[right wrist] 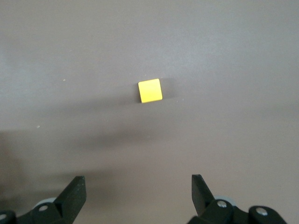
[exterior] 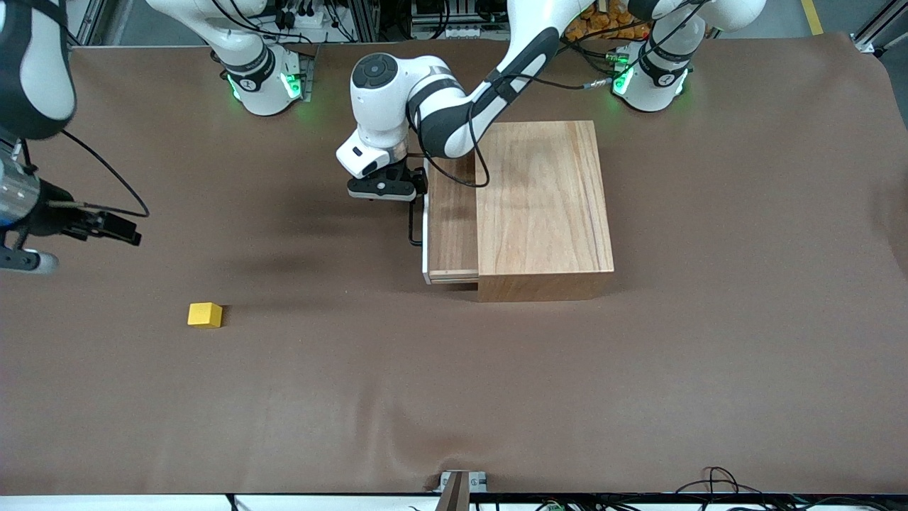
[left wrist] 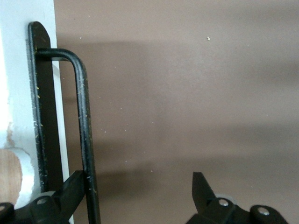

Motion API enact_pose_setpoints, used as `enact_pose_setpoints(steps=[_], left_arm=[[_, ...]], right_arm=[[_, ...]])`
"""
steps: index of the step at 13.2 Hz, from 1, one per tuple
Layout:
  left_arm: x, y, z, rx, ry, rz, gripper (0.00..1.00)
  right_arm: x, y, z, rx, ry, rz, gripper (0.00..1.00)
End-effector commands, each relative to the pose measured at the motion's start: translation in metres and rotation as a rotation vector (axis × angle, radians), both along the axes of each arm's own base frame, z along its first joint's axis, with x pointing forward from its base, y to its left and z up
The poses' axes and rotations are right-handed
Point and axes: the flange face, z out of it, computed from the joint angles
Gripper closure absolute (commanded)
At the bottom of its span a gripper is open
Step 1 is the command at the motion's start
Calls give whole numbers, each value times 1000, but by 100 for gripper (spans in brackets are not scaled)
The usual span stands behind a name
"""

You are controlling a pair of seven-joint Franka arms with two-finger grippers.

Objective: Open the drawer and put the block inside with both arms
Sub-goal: 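Reach the right gripper to the yellow cube while the left gripper holds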

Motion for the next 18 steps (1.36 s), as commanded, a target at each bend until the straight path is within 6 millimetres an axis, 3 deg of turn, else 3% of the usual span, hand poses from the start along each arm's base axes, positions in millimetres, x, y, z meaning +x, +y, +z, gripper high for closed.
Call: enact_pose_setpoints(steps=[1,4,7,9,11,13,18], left_arm=[[-8,-17,1,-57,5,7,0],[-12,-20,6,-72,15,4,0],[-11,-22,14,-95,27,13,0],[-11,-23,24,-113,31,19,0],[-11,-23,35,-135,43,29,0],[-7,-19,53,-152,47,42,0],[36,21,115,-175,32,104,0]], right_arm=[[19,-8,-50,3,14,77,0],[34,-23,-99,18,11,304,0],[43,-59,-148,34,-2,531,0],[43,-64,-169,82,6,487,0],[46,-56,-191,136,28,259,0],[53,-42,-209,122,50,158,0],[65,-35,-264,95,11,155,0]])
